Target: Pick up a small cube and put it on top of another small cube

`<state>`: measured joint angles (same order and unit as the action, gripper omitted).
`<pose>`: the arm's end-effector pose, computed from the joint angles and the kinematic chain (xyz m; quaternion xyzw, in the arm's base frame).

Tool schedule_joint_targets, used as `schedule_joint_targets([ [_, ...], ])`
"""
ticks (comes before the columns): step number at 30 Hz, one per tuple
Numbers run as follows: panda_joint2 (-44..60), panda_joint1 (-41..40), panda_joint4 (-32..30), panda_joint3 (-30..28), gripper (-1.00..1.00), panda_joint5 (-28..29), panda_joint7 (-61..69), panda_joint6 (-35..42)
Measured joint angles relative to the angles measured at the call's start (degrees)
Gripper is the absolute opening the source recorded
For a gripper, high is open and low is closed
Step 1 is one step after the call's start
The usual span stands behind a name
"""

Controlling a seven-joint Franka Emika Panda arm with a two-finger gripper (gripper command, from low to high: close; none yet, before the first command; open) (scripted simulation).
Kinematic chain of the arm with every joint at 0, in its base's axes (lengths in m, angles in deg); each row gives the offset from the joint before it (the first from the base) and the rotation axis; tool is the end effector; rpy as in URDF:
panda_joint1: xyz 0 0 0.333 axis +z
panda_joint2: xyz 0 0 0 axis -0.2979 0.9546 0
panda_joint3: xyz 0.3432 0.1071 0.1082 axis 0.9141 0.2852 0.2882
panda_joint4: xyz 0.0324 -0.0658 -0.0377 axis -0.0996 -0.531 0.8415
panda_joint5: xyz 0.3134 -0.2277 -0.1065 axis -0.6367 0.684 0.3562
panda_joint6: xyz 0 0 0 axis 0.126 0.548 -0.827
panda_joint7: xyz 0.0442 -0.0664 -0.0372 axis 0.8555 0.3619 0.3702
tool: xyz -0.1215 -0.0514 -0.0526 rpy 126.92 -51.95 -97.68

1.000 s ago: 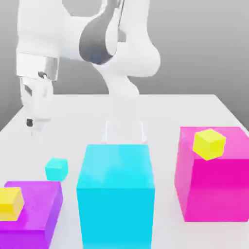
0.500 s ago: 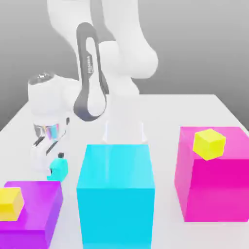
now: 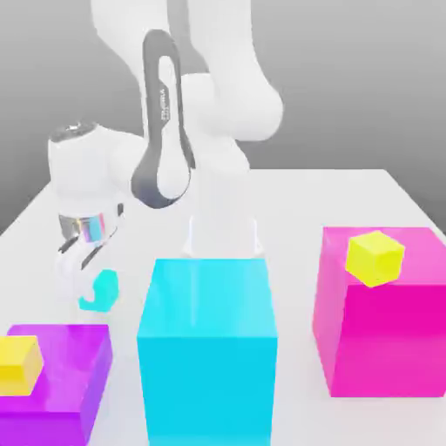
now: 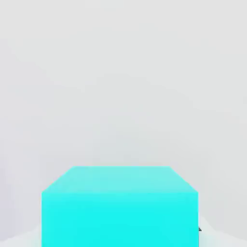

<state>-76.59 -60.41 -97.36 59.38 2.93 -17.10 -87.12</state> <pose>0.2223 -0.2222 0.2047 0.2888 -0.9574 0.0011 0.0002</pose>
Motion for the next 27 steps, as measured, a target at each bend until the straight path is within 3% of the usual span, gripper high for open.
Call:
schedule_joint_targets([
  [4, -4.2, 4.9, 5.0, -0.2, -1.00, -5.3, 4.6, 4.9],
  [14, -12.2, 25.1, 24.0, 11.1, -1.00, -16.2, 14.9, 26.6],
  [24, -18.7, 40.3, 33.9, 26.2, -1.00, -13.2, 13.8, 49.4],
  [27, -16.7, 40.9, 31.2, 28.9, -1.00, -11.9, 12.6, 46.1],
])
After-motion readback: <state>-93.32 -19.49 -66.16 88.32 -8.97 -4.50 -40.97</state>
